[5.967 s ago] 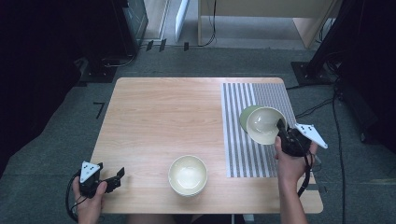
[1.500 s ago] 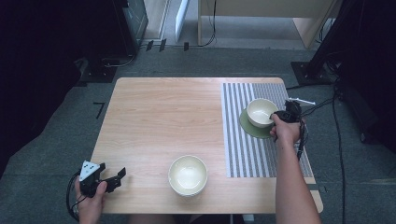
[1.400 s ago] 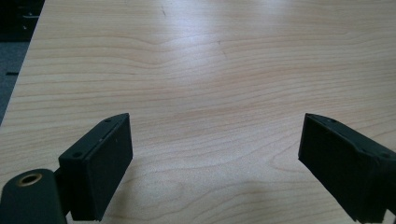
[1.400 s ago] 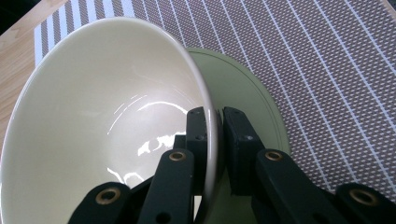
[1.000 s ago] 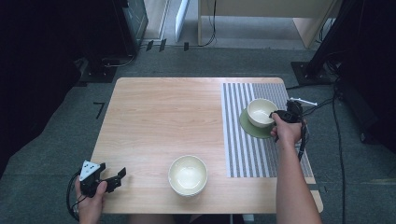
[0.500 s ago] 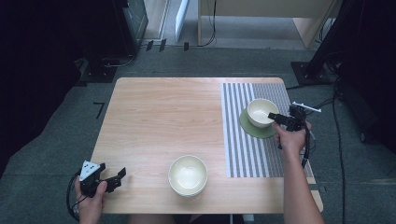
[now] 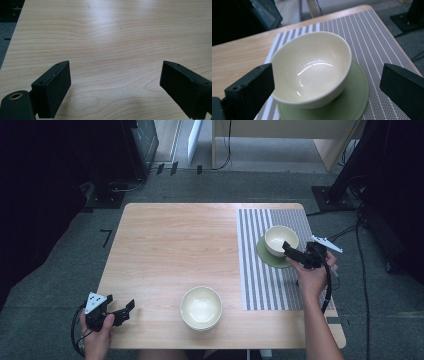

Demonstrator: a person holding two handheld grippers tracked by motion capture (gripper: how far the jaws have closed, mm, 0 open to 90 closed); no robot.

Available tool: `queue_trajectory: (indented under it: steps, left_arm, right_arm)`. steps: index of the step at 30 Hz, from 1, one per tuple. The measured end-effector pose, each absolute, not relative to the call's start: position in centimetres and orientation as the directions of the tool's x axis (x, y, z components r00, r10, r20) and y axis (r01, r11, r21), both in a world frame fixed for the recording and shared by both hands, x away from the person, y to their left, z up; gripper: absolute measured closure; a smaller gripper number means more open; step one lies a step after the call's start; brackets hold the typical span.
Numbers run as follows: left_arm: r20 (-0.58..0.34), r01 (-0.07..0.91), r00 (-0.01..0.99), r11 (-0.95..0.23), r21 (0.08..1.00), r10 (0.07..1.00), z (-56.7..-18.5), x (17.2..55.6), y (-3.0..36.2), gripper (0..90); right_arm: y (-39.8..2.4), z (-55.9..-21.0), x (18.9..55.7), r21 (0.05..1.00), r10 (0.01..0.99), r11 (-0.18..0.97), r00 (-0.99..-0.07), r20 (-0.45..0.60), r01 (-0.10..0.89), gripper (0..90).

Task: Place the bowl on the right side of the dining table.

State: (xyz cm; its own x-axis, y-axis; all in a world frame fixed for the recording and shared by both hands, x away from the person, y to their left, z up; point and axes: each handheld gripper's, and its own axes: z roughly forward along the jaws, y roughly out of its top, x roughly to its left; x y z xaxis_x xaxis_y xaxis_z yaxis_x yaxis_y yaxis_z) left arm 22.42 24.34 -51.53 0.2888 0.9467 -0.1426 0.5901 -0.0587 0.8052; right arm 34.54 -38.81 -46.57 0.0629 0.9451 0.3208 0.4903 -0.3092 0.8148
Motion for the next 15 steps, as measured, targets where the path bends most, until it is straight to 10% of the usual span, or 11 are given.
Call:
queue_trajectory:
  steps: [15]
  left_arm:
    - [-0.148, 0.598, 0.293, -0.061, 0.799, 0.945, -51.6, 22.5, 24.3, 9.7]
  right_arm:
    - [-38.9, -46.2, 31.4, 0.853, 0.961, -0.263, 0.047, 0.271, 0.450, 0.0]
